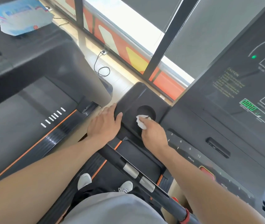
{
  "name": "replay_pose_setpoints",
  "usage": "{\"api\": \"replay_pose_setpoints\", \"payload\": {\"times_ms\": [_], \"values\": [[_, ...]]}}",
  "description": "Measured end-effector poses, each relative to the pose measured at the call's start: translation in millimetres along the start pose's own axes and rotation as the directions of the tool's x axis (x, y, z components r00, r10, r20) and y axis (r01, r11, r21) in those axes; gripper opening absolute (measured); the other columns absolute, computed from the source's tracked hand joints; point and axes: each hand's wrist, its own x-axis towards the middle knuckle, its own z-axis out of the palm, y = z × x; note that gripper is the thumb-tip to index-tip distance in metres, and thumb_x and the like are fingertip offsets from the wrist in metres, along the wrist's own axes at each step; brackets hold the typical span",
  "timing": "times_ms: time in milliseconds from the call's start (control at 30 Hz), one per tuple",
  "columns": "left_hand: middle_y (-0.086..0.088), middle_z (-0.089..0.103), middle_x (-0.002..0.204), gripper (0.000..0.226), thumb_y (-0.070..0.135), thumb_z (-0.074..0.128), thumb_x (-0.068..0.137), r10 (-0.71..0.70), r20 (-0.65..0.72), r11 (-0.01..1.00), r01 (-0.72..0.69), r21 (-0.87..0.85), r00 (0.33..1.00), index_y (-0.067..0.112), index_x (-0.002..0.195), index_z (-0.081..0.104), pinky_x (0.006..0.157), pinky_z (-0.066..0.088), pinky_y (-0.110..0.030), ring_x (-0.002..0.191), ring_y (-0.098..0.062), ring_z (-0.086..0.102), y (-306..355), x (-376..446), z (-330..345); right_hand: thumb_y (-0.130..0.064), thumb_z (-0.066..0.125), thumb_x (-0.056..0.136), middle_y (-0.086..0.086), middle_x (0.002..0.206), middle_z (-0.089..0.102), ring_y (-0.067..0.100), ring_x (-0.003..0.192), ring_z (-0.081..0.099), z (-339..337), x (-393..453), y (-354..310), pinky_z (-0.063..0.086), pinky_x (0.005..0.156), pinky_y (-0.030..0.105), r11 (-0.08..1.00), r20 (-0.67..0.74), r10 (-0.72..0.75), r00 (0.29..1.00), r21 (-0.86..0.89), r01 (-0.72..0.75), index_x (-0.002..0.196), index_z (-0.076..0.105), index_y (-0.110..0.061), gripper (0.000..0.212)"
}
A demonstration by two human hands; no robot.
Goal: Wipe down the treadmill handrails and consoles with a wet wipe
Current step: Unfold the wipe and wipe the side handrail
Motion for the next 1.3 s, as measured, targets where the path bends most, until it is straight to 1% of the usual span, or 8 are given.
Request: {"api": "replay_pose_setpoints", "payload": {"times_ms": [67, 200, 333, 467, 567, 767, 1100, 1300], "values": [[-0.001, 0.050, 0.152, 0.058, 0.053, 0.033, 0.104, 0.014, -0.011, 1.000, -0.014, 0.015, 1.000, 0.024, 0.154, 0.033, 0.104, 0.046, -0.043, 0.134, -0.026, 0.053, 1, -3, 0, -0.009, 0.046, 0.099, -0.001, 0.117, 0.072, 0.022, 0.103, 0.066, -19, 4, 1, 0.051, 0.086, 0.032, 0.960, -0.026, 0.062, 0.998, 0.273, -0.052, 0.128, 0.068, -0.031, 0.042], [0.001, 0.051, 0.151, 0.055, 0.050, 0.034, 0.105, 0.013, -0.036, 1.000, -0.013, -0.017, 0.999, 0.024, 0.153, 0.037, 0.105, 0.046, -0.042, 0.134, -0.025, 0.054, 1, -3, 0, -0.031, 0.055, 0.103, -0.008, 0.115, 0.072, 0.015, 0.106, 0.069, -52, 29, -11, 0.059, 0.091, 0.038, 0.603, 0.072, 0.107, 0.992, 0.789, -0.122, 0.126, 0.064, -0.026, 0.024], [0.000, 0.055, 0.147, 0.052, 0.049, 0.035, 0.105, 0.003, -0.044, 1.000, -0.004, -0.026, 0.999, 0.025, 0.151, 0.040, 0.103, 0.047, -0.042, 0.129, -0.025, 0.057, 2, 0, -1, -0.043, 0.070, 0.093, -0.003, 0.117, 0.070, 0.021, 0.106, 0.068, -55, 57, -11, 0.058, 0.082, 0.033, 0.797, 0.117, 0.116, 0.986, 0.581, -0.163, 0.121, 0.064, -0.020, 0.037], [-0.001, 0.057, 0.143, 0.052, 0.048, 0.034, 0.105, 0.004, -0.038, 1.000, -0.004, 0.021, 0.999, 0.023, 0.151, 0.039, 0.100, 0.048, -0.042, 0.125, -0.026, 0.059, 4, -1, -2, -0.046, 0.079, 0.084, 0.001, 0.143, 0.051, 0.022, 0.134, 0.046, -43, 65, -8, 0.042, 0.111, 0.041, 0.971, -0.324, 0.121, 0.938, 0.235, -0.044, 0.144, 0.048, -0.023, 0.071], [-0.003, 0.059, 0.140, 0.052, 0.047, 0.034, 0.105, 0.007, -0.051, 0.999, -0.005, 0.046, 0.999, 0.021, 0.150, 0.041, 0.095, 0.050, -0.042, 0.120, -0.027, 0.062, 5, -1, 0, -0.031, 0.069, 0.095, 0.002, 0.151, 0.046, 0.023, 0.142, 0.038, -22, 50, -10, 0.031, 0.120, 0.042, 0.984, -0.484, -0.013, 0.875, 0.151, 0.099, 0.145, 0.049, -0.021, 0.055], [-0.005, 0.061, 0.137, 0.049, 0.045, 0.037, 0.106, 0.010, -0.065, 0.999, -0.008, 0.035, 0.998, 0.020, 0.148, 0.044, 0.094, 0.051, -0.044, 0.118, -0.028, 0.063, 7, 0, 0, -0.032, 0.018, 0.111, 0.011, 0.171, -0.004, 0.030, 0.157, -0.007, 30, 70, -2, 0.002, 0.128, 0.044, 0.977, -0.095, -0.210, 0.973, -0.067, 0.204, 0.161, 0.011, -0.004, 0.058], [-0.004, 0.060, 0.139, 0.047, 0.043, 0.034, 0.107, 0.000, -0.088, 1.000, 0.002, 0.029, 0.996, 0.020, 0.147, 0.044, 0.095, 0.052, -0.044, 0.121, -0.026, 0.062, 8, 0, 1, -0.043, 0.030, 0.109, 0.009, 0.171, 0.002, 0.029, 0.158, -0.003, 39, 30, -8, 0.009, 0.127, 0.052, 0.858, 0.015, -0.461, 0.888, -0.247, 0.450, 0.163, 0.006, -0.007, 0.069], [0.000, 0.063, 0.130, 0.043, 0.042, 0.032, 0.107, 0.003, -0.092, 0.999, 0.002, 0.050, 0.996, 0.022, 0.142, 0.046, 0.088, 0.053, -0.043, 0.110, -0.026, 0.065, 7, 2, 1, -0.053, 0.012, 0.107, 0.003, 0.170, -0.019, 0.023, 0.156, -0.018, -4, 114, 14, -0.008, 0.127, 0.047, 0.988, 0.032, -0.047, 0.998, -0.147, 0.051, 0.161, -0.015, -0.013, 0.072]]}}
